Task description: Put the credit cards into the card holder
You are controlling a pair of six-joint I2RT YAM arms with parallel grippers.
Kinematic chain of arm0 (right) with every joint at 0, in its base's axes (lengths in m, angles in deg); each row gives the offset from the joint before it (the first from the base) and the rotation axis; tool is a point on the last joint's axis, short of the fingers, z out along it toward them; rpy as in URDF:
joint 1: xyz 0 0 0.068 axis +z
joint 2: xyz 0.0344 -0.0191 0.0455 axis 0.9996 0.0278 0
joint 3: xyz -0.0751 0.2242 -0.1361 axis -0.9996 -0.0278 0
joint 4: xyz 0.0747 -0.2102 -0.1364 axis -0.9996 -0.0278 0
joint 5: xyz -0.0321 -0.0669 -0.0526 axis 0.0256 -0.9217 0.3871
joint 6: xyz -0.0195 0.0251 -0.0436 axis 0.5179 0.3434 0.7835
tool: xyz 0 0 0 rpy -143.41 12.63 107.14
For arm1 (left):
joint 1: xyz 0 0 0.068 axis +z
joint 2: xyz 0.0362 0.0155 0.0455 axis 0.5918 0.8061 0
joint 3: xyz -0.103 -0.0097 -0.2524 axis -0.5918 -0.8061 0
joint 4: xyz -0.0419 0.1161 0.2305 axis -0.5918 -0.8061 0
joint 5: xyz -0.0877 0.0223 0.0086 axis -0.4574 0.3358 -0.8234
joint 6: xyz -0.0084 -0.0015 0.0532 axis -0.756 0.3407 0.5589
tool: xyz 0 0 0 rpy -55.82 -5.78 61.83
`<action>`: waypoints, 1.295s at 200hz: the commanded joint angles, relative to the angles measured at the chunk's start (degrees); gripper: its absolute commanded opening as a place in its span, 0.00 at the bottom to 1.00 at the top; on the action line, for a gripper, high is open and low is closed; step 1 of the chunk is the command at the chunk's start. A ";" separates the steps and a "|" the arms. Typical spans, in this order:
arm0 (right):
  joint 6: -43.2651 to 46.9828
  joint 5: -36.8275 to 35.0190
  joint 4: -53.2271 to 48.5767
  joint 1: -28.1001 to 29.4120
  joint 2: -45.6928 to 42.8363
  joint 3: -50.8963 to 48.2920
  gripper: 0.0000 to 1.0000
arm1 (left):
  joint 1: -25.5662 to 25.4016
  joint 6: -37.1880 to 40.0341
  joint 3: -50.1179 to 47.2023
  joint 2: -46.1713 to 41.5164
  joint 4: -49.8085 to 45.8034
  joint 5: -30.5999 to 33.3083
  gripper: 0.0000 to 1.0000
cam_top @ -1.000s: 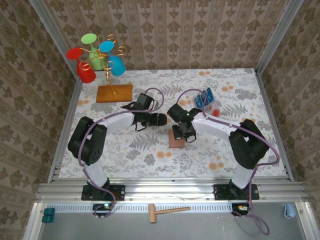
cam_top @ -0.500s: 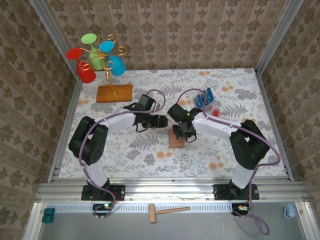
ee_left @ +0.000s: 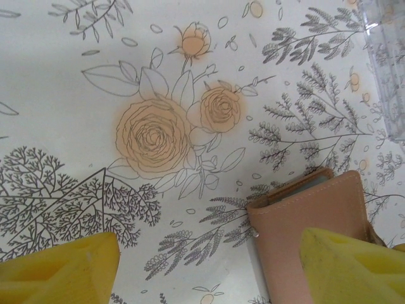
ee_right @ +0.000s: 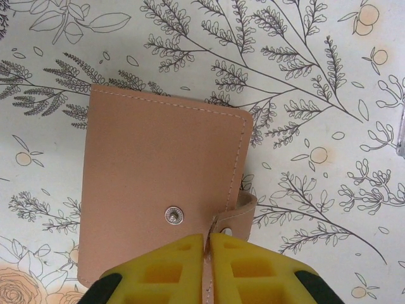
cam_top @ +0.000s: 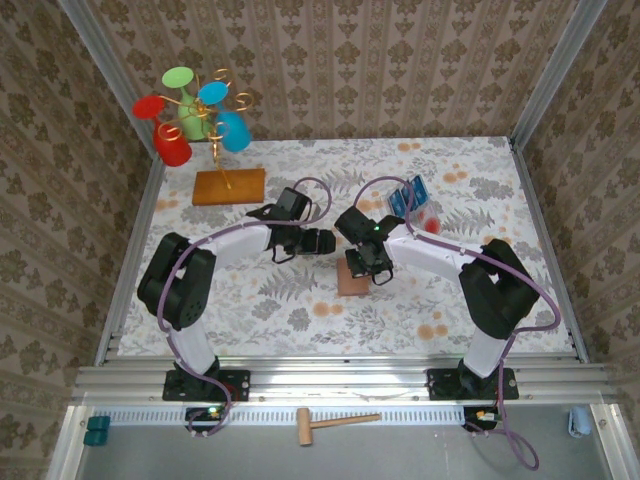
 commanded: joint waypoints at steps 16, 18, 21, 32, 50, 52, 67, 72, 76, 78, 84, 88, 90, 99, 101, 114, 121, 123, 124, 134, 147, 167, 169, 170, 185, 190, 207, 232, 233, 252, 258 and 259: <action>0.35 -1.30 -1.48 -0.07 0.95 0.60 0.18 | -0.26 1.53 1.70 0.16 -1.45 0.10 0.76; 0.37 -1.30 -1.42 -0.07 0.94 0.64 0.18 | -0.26 1.55 1.70 0.11 -1.46 0.07 0.76; 0.33 -1.28 -1.41 -0.08 1.00 0.52 0.18 | -0.26 1.49 1.70 0.07 -1.46 0.09 0.76; 0.28 -1.21 -1.32 -0.16 1.13 0.46 0.18 | -0.35 1.46 1.70 0.07 -1.34 0.18 0.76; 0.27 -1.06 -1.33 -0.20 1.20 0.42 0.19 | -0.42 1.46 1.77 0.22 -1.29 0.18 0.76; 0.24 -1.04 -1.37 -0.19 1.20 0.35 0.18 | -0.43 1.51 1.78 0.24 -1.33 0.18 0.76; 0.31 -0.95 -1.32 -0.15 1.18 0.20 0.19 | -0.57 1.61 1.81 0.33 -1.32 0.25 0.76; 0.27 -1.00 -1.32 -0.20 1.21 0.23 0.19 | -0.59 1.64 1.85 0.33 -1.44 0.27 0.76; 0.32 -0.99 -1.34 -0.16 1.20 0.20 0.20 | -0.60 1.67 1.83 0.33 -1.46 0.35 0.76; 0.31 -0.96 -1.33 -0.15 1.24 0.17 0.20 | -0.61 1.65 1.86 0.33 -1.46 0.36 0.76; 0.40 -0.88 -1.32 -0.16 1.30 0.11 0.19 | -0.70 1.66 1.80 0.42 -1.43 0.45 0.76; 0.46 -0.82 -1.34 -0.20 1.29 0.04 0.19 | -0.70 1.69 1.76 0.42 -1.40 0.45 0.76; 0.42 -0.79 -1.35 -0.21 1.35 0.00 0.18 | -0.75 1.72 1.76 0.44 -1.45 0.45 0.76; 0.49 -0.77 -1.40 -0.20 1.37 -0.08 0.16 | -0.74 1.69 1.75 0.46 -1.41 0.45 0.76; 0.49 -0.77 -1.38 -0.16 1.42 -0.10 0.15 | -0.78 1.65 1.78 0.43 -1.45 0.45 0.76; 0.48 -0.77 -1.33 -0.22 1.46 -0.27 0.10 | -0.94 1.86 1.83 0.46 -1.45 0.53 0.76; 0.57 -0.77 -1.38 -0.24 1.42 -0.36 0.06 | -1.09 2.00 1.97 0.50 -1.72 0.74 0.76; 0.53 -0.77 -1.33 -0.26 1.41 -0.37 0.05 | -1.13 2.13 2.09 0.51 -1.86 0.85 0.76; 0.55 -0.77 -1.33 -0.25 1.39 -0.37 0.04 | -1.14 2.19 2.12 0.51 -1.88 0.91 0.76; 0.63 -0.77 -1.32 -0.24 1.31 -0.52 0.00 | -1.37 2.68 2.48 0.59 -2.57 1.36 0.76; 0.60 -0.81 -1.29 -0.31 1.06 -0.68 0.00 | -1.81 3.45 3.17 0.85 -3.75 2.15 0.76; 0.75 -0.79 -1.06 -0.39 0.43 -1.12 0.00 | -2.85 4.89 4.72 1.66 -6.71 4.39 0.76; 0.75 -0.78 -1.04 -0.41 0.35 -1.19 0.00 | -2.98 5.07 4.98 1.78 -7.10 4.57 0.76; 0.75 -0.78 -1.00 -0.41 0.29 -1.22 0.00 | -2.98 5.11 5.05 1.85 -7.36 4.62 0.76; 0.43 -0.40 -0.56 -0.75 -0.29 -1.81 0.00 | -3.72 5.91 6.58 2.95 -9.50 5.90 0.75; 0.31 -0.18 -0.24 -0.86 -0.58 -2.14 0.00 | -3.94 6.12 7.06 3.19 -10.26 6.19 0.75; -0.21 0.94 0.84 -1.42 -1.49 -3.15 0.00 | -4.44 6.85 8.99 4.89 -12.64 6.33 0.72; -0.63 1.60 1.92 -1.91 -2.01 -4.19 0.04 | -5.27 7.04 9.87 6.72 -13.68 6.48 0.69; -0.64 1.60 1.93 -1.91 -2.03 -4.21 0.04 | -5.32 7.11 9.87 6.73 -13.68 6.50 0.69; -0.66 1.75 2.28 -2.08 -2.32 -4.46 0.07 | -5.97 7.05 10.05 7.34 -13.73 7.59 0.69; -0.66 1.77 2.46 -2.09 -2.40 -4.50 0.08 | -6.15 7.03 9.98 7.49 -13.45 7.79 0.68; -0.70 1.77 2.46 -2.09 -2.49 -4.50 0.09 | -6.19 7.01 9.97 7.52 -13.39 7.81 0.68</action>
